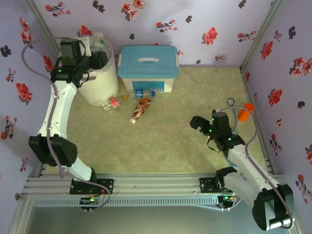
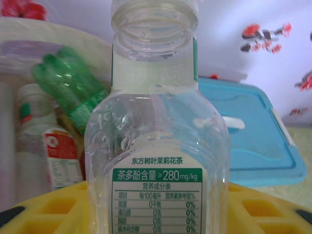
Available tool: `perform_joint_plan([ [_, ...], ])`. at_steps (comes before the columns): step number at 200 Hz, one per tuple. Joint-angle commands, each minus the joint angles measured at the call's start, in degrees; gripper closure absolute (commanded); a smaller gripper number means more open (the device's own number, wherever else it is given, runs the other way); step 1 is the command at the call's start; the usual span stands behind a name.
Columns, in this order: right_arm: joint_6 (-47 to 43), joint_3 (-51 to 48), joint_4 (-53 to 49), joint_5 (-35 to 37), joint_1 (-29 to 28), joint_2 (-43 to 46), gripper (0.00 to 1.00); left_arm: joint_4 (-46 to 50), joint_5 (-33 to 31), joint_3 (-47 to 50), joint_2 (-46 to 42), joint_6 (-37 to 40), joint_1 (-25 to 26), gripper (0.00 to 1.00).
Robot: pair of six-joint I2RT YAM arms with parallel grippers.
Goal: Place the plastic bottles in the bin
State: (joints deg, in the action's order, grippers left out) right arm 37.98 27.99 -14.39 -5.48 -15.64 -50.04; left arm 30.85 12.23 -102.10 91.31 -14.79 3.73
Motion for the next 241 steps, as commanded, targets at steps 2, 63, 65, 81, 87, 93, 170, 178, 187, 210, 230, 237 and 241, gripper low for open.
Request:
perform_joint_plan([
  [2, 0.31, -0.47, 0.24, 1.78, -0.34, 1.35, 0.01, -2.99, 2.67, -2.19, -0.60, -3.47, -3.68, 1.00],
  [63, 0.52, -0.74, 0.86, 1.48, -0.28, 1.16, 0.01, 10.25, 4.88, -18.63, 14.01, -6.37, -10.42, 1.00],
  [65, 0.59, -0.81, 0.86, 1.55, -0.32, 1.17, 0.01, 10.63, 4.98, -19.18, 14.50, -6.66, -10.47, 1.00],
  [81, 0.58, -0.90, 1.03, 1.68, -0.28, 1.14, 0.01, 12.98, 6.29, -22.23, 17.56, -7.83, -10.58, 1.00],
  [87, 0.52, -0.83, 1.08, 1.69, -0.29, 1.11, 0.01, 13.18, 6.53, -22.54, 18.22, -8.33, -10.59, 1.00],
  [93, 0.46, -1.00, 1.06, 1.70, -0.34, 1.15, 0.01, 12.95, 6.58, -22.37, 18.61, -8.64, -10.58, 1.00],
  [170, 0.04, -0.70, 0.65, 1.98, -0.32, 0.82, 0.01, 12.45, 6.94, -18.78, 17.25, -5.67, -10.20, 0.15],
  [178, 0.08, -0.74, 0.83, 1.96, -0.33, 0.67, 0.01, 13.66, 4.62, -19.56, 16.86, -4.04, -9.92, 0.08],
  [187, 0.16, -0.79, 0.86, 1.95, -0.30, 0.67, 0.01, 15.05, 1.50, -20.68, 16.41, -1.92, -9.55, 0.06],
  [210, 0.51, -1.00, 1.34, 2.05, -0.33, 0.55, 0.01, 13.83, 0.25, -20.76, 15.39, -1.08, -9.29, 0.12],
  [230, 0.99, -0.83, 2.15, 1.22, -0.27, -0.21, 0.01, 14.18, 0.43, -22.53, 16.51, -0.44, -8.71, 0.29],
  [237, 1.12, -0.91, 2.42, 0.86, -0.28, -0.48, 0.01, 14.06, 0.43, -22.86, 16.95, -0.31, -8.41, 0.36],
  [241, 1.26, -0.85, 2.44, 0.76, -0.28, -0.62, 0.01, 13.90, 0.38, -22.94, 17.13, -0.25, -8.17, 0.38],
])
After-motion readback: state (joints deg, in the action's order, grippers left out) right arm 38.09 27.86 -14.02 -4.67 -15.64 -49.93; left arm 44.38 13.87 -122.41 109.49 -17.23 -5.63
